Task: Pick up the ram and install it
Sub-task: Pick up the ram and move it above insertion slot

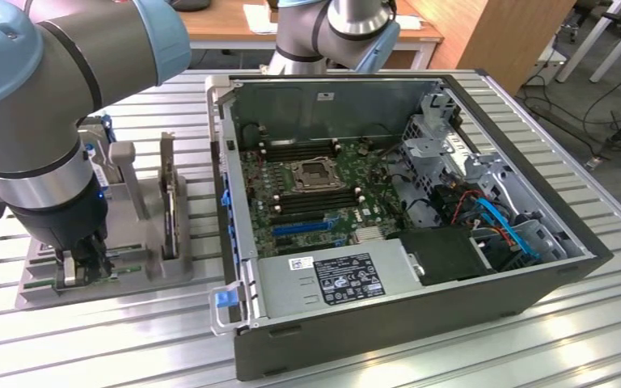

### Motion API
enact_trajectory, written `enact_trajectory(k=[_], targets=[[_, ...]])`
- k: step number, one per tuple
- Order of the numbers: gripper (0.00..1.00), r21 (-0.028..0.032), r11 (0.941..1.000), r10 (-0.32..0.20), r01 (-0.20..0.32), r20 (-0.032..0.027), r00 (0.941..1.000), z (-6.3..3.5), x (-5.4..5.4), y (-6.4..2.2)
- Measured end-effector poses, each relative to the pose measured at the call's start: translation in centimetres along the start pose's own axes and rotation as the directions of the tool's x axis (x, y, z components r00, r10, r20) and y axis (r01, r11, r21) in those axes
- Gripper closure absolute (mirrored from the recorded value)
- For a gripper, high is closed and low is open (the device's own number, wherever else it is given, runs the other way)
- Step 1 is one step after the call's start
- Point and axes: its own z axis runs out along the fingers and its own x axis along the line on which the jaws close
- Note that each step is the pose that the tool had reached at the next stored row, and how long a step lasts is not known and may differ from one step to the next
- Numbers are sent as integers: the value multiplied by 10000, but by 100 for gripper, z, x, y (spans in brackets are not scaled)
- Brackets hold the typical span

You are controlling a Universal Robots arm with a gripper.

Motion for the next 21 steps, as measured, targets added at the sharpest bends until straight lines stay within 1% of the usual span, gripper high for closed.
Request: enact_trajectory(k=[12, 19, 21], targets=[[89, 0, 10000, -14, 14, -1, 10000, 0, 0, 0], [89, -6, 9988, -493, 493, -18, 9988, 0, 0, 0], [89, -7, 9986, -527, 527, -19, 9986, 0, 0, 0]])
